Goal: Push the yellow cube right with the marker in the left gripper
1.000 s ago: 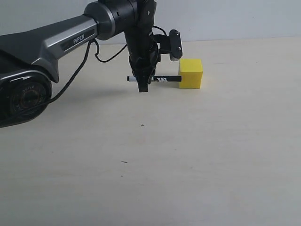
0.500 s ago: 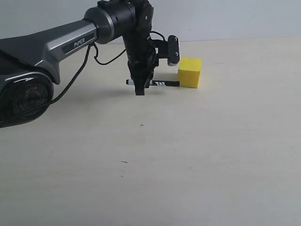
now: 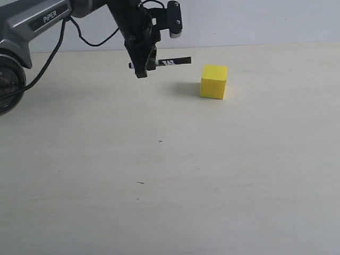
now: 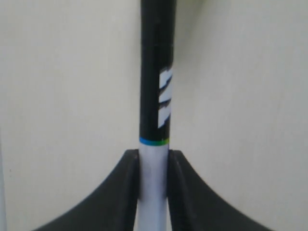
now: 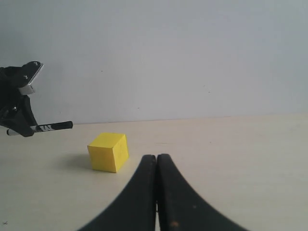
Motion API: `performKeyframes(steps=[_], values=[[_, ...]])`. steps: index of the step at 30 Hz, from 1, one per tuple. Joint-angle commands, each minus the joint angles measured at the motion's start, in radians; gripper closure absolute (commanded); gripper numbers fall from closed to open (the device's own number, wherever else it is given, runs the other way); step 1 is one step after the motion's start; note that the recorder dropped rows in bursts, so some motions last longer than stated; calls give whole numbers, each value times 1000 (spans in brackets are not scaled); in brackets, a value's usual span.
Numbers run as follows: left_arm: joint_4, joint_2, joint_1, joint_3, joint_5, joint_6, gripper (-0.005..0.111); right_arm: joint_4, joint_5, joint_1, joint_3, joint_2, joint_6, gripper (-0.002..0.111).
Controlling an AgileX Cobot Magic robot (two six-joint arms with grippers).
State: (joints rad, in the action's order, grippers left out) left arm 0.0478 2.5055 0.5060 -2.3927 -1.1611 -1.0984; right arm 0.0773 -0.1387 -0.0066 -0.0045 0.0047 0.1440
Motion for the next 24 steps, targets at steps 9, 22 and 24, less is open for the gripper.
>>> performKeyframes(steps=[9,22,24], values=[[10,100,8,-6,172,40,107,2,5,-1,4,-5,-4,108],[-48,112,33,-6,212,59,107,2,5,-1,4,-5,-3,108],[-48,112,33,-6,217,70,107,2,5,-1,4,-5,-2,108]])
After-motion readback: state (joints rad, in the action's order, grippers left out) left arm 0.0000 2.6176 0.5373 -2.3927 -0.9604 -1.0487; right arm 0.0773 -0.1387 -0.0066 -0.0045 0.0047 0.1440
